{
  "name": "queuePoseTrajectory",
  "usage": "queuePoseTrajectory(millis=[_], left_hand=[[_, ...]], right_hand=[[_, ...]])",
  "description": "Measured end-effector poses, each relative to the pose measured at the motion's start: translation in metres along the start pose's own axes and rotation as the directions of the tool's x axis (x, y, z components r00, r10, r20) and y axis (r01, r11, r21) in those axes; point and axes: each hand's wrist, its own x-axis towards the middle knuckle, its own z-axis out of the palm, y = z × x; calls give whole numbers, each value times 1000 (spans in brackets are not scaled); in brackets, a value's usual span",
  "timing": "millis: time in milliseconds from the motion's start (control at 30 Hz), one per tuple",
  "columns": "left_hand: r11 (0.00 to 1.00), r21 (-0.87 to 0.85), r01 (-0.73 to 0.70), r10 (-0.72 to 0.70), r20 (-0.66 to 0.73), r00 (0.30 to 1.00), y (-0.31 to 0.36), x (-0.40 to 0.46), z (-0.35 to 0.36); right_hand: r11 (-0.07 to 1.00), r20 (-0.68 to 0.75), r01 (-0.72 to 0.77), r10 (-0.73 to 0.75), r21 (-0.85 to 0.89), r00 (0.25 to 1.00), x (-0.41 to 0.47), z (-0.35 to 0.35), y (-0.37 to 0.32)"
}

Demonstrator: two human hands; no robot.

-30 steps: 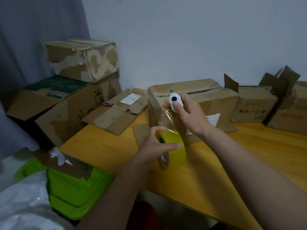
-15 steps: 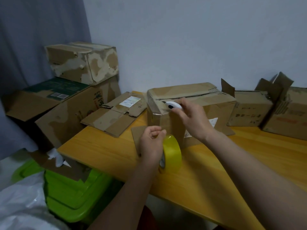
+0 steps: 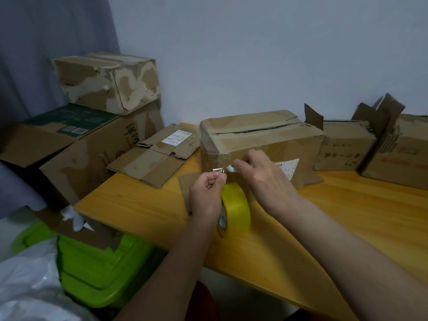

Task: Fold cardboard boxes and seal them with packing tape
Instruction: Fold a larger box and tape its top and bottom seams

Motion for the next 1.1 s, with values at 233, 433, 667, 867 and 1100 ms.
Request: queuePoseTrajectory(millis=[233,433,667,867,1100], left_hand=[[999,31,-19,19,13,1000,-2,1,-6],[1000,9,-24,23,26,999,0,2,-9],[999,9,-37,36,55,998,0,5,-14],[999,-12,-31,32,126,991,3,5,-24],[998,51,-42,37,95,995,-5,-5,-41]], right_hand=[[838,209,-459,412,296,887,-29,11,35],[575,708,-781,445,244,549,-87,50,50],[830,94,-452,448,326,889,-29,20,29],[939,209,-196,140,282,968,41,28,19],[845,183,-277,215,458,959,41,26,13]])
